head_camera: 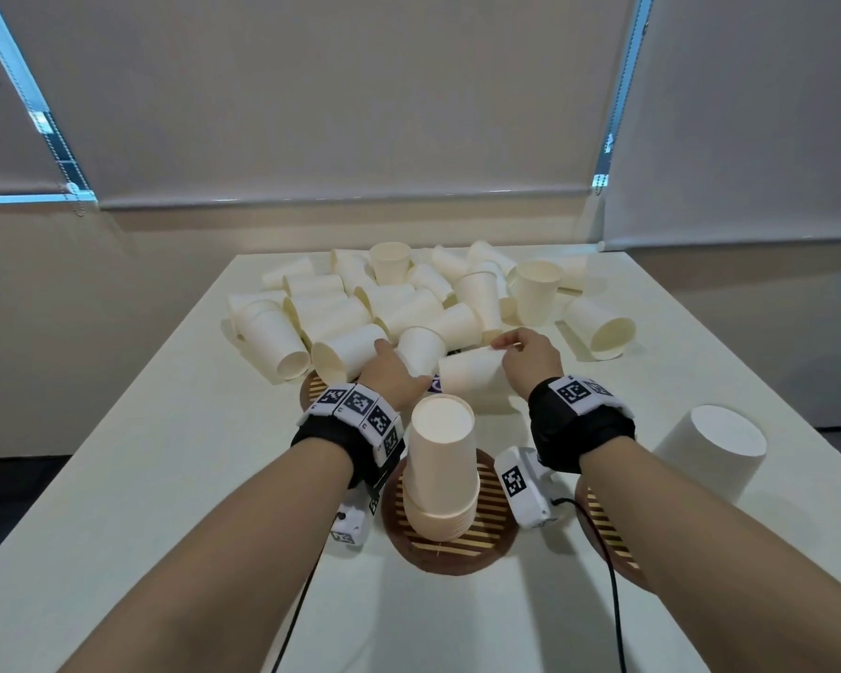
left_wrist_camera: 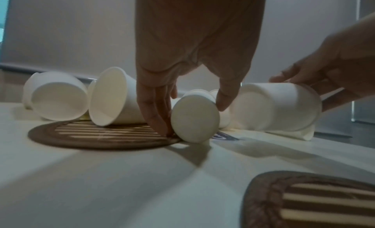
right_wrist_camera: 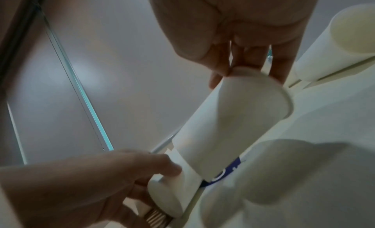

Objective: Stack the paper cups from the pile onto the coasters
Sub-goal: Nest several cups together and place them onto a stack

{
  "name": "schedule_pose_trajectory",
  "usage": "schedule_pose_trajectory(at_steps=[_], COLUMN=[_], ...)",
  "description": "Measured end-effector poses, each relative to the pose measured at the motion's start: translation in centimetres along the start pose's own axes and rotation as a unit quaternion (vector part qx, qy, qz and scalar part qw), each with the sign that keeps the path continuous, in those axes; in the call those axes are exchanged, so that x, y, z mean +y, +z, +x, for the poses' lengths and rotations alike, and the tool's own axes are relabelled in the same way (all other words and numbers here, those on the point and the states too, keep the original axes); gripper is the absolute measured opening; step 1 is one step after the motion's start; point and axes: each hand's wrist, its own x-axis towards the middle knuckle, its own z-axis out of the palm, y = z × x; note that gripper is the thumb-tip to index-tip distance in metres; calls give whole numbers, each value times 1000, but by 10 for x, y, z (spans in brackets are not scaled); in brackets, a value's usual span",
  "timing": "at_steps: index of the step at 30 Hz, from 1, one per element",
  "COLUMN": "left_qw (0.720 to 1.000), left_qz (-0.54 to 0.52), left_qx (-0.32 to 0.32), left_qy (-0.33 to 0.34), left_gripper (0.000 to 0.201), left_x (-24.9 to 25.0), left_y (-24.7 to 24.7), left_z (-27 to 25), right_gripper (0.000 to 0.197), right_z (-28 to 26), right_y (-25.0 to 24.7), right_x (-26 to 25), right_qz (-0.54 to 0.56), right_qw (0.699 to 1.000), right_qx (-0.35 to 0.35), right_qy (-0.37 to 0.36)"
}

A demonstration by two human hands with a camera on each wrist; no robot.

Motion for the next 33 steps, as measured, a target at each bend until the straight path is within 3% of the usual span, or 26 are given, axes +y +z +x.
schedule_pose_trajectory(at_steps=[3,5,10,14,19,22,24,26,28,33], left_qw=[999,994,957,929,930,937,950,976,996,988], left_qz=[-47,-110,-286,-362,-356,-322,-282,-189,-50,142], left_qx=[-14,-1,58,66,-9,-22,-30,-24,-26,-56], left_qy=[-14,-12,9,27,85,133,132,110,68,4], left_gripper=[72,61,40,22,36,36,38,47,42,38], left_x=[-3,-6,-10,-9,4,11,12,4,-9,-42], left_y=[-4,-9,-31,-43,-38,-38,-43,-45,-42,-24], left_z=[-4,-6,-11,-14,-25,-31,-34,-30,-26,-22], right_gripper=[39,40,42,47,32,30,31,35,38,39], right_z=[0,0,-1,-9,-17,-20,-17,-12,-9,-7], right_y=[-8,-14,-20,-18,-9,-8,-9,-10,-10,-7], right_x=[-2,-5,-7,-14,-29,-33,-31,-27,-23,-16], right_qz=[19,30,60,94,213,222,201,186,189,199], right_qw=[999,996,992,992,977,973,978,982,982,979], right_qx=[48,81,109,88,-2,-58,-46,-20,-5,-3], right_qy=[-4,-7,-6,17,26,9,-8,-4,15,41])
